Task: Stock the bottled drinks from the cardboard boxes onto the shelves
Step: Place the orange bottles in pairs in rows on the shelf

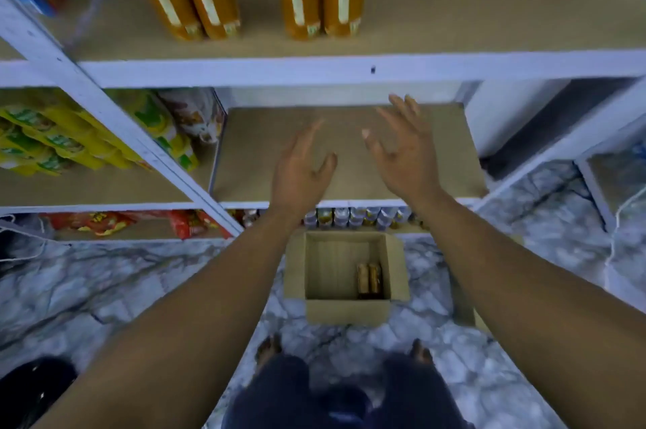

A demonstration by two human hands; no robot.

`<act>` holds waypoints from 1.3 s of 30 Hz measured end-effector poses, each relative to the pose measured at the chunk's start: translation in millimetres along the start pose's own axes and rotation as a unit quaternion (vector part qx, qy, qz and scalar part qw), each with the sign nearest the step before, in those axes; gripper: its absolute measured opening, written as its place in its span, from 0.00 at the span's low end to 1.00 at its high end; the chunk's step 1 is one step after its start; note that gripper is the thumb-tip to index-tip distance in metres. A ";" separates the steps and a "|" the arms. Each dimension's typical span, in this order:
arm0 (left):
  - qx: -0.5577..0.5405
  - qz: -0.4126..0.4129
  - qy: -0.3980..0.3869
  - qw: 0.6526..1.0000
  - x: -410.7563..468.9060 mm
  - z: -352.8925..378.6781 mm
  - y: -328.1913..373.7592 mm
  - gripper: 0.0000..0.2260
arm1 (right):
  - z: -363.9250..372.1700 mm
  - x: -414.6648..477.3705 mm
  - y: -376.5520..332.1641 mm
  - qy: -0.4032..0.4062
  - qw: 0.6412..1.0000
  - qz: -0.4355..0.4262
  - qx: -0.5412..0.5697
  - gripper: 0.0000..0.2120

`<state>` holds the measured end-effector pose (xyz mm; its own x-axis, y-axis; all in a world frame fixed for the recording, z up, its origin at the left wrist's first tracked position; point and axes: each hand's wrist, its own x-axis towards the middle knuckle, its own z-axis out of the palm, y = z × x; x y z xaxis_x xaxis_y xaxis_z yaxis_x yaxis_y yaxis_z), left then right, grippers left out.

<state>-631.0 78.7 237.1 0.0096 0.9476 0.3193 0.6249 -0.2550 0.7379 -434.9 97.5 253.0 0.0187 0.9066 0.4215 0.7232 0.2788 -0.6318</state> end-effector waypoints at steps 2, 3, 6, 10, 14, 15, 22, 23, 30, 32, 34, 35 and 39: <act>-0.030 -0.024 -0.019 0.999 -18.7 15.1 -23.1 0.22 | 15.2 -31.9 20.4 -0.018 0.998 0.064 0.019 0.22; -0.041 -0.041 -0.038 0.998 -28.3 22.6 -36.0 0.22 | 23.6 -49.9 32.3 -0.021 0.995 0.091 0.021 0.21; -0.070 -0.089 -0.117 0.987 -58.8 46.5 -79.3 0.20 | 45.9 -106.4 63.8 0.008 0.982 0.182 0.045 0.18; -0.080 -0.157 -0.214 0.961 -98.3 88.1 -144.0 0.18 | 74.0 -185.3 109.3 -0.025 0.935 0.348 0.056 0.19; -0.062 -0.216 -0.266 0.937 -143.6 150.9 -212.7 0.18 | 114.5 -256.3 172.9 -0.052 0.903 0.425 0.044 0.21; -0.055 -0.226 -0.274 0.933 -154.9 170.2 -229.7 0.18 | 127.5 -269.8 191.9 -0.061 0.897 0.436 0.042 0.20; -0.063 -0.260 -0.287 0.920 -220.0 326.5 -350.9 0.18 | 252.6 -341.2 330.4 -0.106 0.878 0.462 0.065 0.17; -0.065 -0.262 -0.288 0.919 -227.1 348.8 -367.3 0.18 | 271.3 -348.7 346.9 -0.109 0.874 0.467 0.074 0.17; -0.038 -0.242 -0.287 0.926 -255.4 472.3 -461.8 0.20 | 369.0 -385.0 449.7 -0.117 0.862 0.489 0.060 0.19; -0.032 -0.237 -0.286 0.928 -256.8 496.2 -477.6 0.22 | 386.7 -387.6 468.9 -0.124 0.857 0.493 0.081 0.21; -0.030 -0.232 -0.290 0.928 -257.7 515.8 -486.6 0.25 | 398.7 -388.5 482.2 -0.139 0.852 0.498 0.083 0.22; -0.030 -0.232 -0.297 0.926 -258.2 525.9 -489.9 0.27 | 404.3 -388.8 489.0 -0.144 0.850 0.501 0.080 0.23; -0.029 -0.260 -0.320 0.911 -262.7 556.7 -501.8 0.36 | 416.6 -390.1 502.5 -0.172 0.840 0.511 0.062 0.26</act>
<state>-512.4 64.9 -548.1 0.1889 0.8564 -0.4806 0.6329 0.2680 0.7263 -366.4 15.8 -499.9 0.3706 0.7239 -0.5819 0.3715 -0.6898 -0.6214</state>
